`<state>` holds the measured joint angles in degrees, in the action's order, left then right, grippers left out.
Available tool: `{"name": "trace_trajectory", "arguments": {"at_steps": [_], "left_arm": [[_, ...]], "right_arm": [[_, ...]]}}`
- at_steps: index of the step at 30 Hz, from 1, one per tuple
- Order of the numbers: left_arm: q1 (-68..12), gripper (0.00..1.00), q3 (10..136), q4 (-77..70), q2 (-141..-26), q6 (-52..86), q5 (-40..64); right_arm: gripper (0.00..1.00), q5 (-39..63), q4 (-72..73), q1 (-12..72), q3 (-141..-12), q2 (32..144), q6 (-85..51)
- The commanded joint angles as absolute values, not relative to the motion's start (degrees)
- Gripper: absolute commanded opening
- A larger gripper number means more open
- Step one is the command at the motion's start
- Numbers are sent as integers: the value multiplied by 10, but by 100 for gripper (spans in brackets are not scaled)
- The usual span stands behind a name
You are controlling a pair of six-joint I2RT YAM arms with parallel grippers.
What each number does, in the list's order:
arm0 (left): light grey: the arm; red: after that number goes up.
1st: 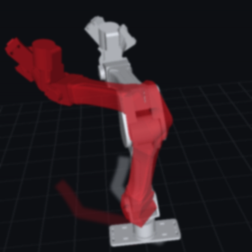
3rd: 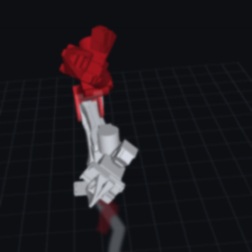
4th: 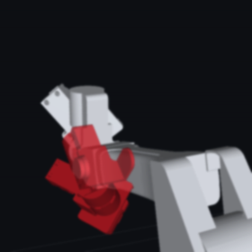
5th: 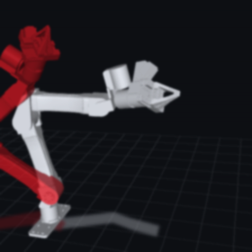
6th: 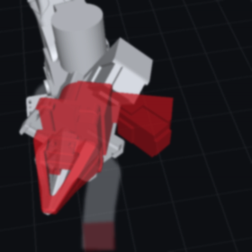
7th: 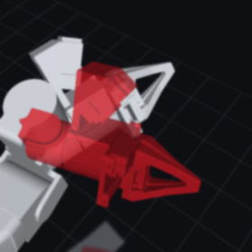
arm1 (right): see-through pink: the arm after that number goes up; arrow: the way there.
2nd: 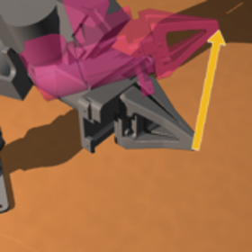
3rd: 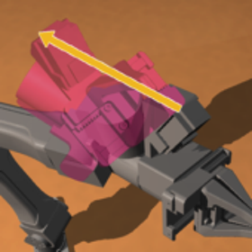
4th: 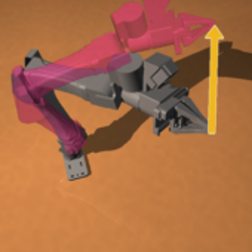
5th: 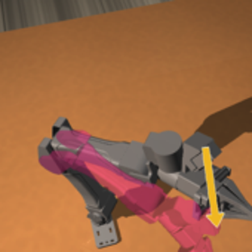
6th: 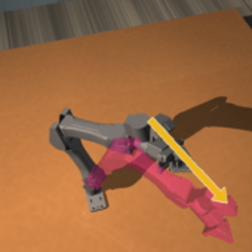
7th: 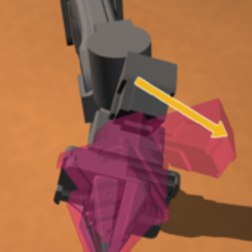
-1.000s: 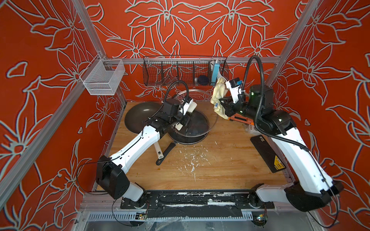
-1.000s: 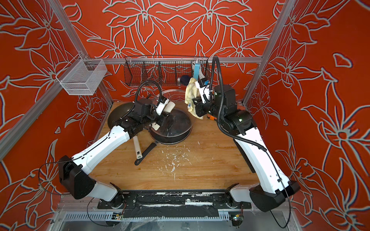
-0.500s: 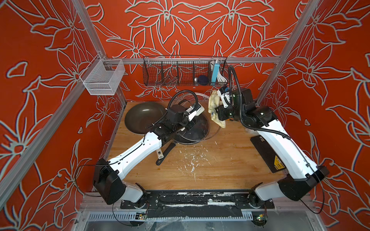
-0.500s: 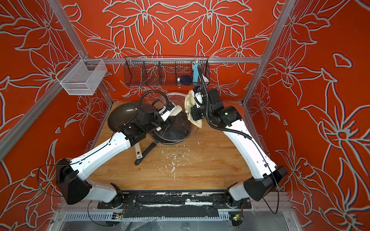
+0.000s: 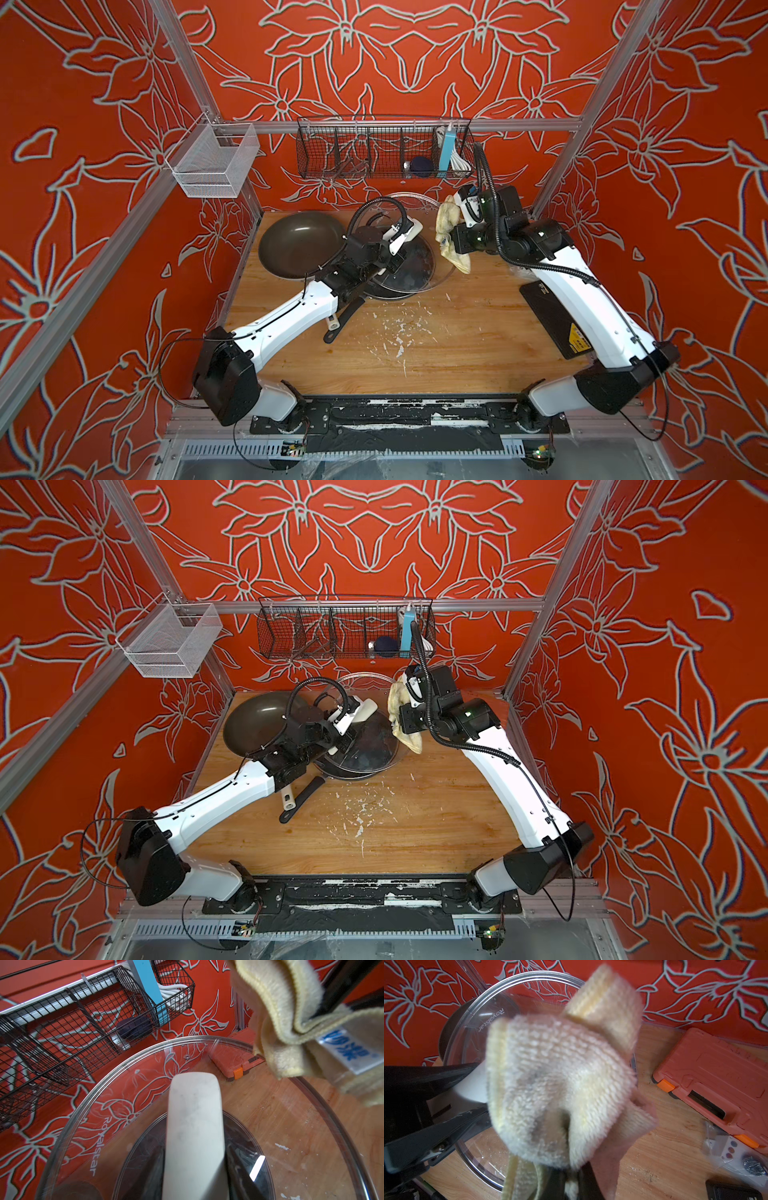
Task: Wipe the pot lid with a cloth
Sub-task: Wipe the pot lid.
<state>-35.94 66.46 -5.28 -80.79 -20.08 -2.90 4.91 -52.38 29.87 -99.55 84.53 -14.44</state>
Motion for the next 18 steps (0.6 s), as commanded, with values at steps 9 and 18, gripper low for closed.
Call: {"name": "trace_trajectory", "arguments": {"at_steps": [9,18], "left_arm": [[-359,0,701,-260,-744,-187,-23],[-359,0,716,-262,-753,-177,-39]], "right_arm": [[0,74,-620,297,-1044,899,-159],[0,136,-626,311,-1060,914,-160]]}}
